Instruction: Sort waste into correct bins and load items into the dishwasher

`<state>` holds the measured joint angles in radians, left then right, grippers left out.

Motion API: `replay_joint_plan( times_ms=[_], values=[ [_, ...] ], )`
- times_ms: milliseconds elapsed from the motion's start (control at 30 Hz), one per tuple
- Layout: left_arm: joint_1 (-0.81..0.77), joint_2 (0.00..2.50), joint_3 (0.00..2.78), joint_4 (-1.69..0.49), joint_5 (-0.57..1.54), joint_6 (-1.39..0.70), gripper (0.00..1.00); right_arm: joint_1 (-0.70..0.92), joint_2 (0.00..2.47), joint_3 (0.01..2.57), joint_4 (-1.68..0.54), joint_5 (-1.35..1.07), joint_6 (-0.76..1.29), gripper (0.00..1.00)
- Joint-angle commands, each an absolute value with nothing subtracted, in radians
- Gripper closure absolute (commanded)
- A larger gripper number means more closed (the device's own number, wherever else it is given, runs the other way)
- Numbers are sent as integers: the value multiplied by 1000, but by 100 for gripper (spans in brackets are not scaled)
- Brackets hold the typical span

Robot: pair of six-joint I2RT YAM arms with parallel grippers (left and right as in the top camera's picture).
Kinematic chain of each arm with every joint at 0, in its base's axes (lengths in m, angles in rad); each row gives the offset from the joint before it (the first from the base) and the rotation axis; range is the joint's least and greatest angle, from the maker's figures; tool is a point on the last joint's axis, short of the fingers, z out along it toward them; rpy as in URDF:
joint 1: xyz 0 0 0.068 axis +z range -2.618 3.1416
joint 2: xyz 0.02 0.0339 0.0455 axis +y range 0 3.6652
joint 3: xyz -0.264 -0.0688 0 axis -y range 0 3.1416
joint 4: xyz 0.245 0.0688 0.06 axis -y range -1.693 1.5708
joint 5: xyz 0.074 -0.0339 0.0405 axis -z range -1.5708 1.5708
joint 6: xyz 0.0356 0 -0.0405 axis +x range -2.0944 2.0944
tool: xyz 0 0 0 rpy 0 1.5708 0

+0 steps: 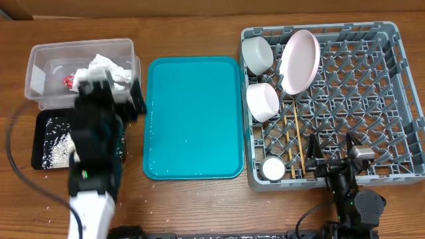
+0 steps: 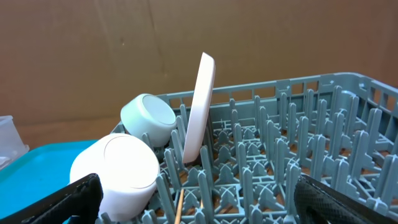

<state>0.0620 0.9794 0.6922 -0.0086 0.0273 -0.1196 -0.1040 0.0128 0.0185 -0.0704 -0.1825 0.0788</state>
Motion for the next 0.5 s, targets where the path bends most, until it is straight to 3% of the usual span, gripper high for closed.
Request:
replay_joint_plan(
  times_ms=[0, 233, 467],
  values=[
    [102, 734, 444, 66, 45, -104, 0, -99, 3, 8, -64, -176, 85, 0],
    [118, 396, 193, 65, 41, -105, 0, -99, 3, 8, -64, -176, 85, 0],
    [117, 212, 48, 64, 47, -112, 0, -99, 3, 8, -64, -176, 85, 0]
  ],
)
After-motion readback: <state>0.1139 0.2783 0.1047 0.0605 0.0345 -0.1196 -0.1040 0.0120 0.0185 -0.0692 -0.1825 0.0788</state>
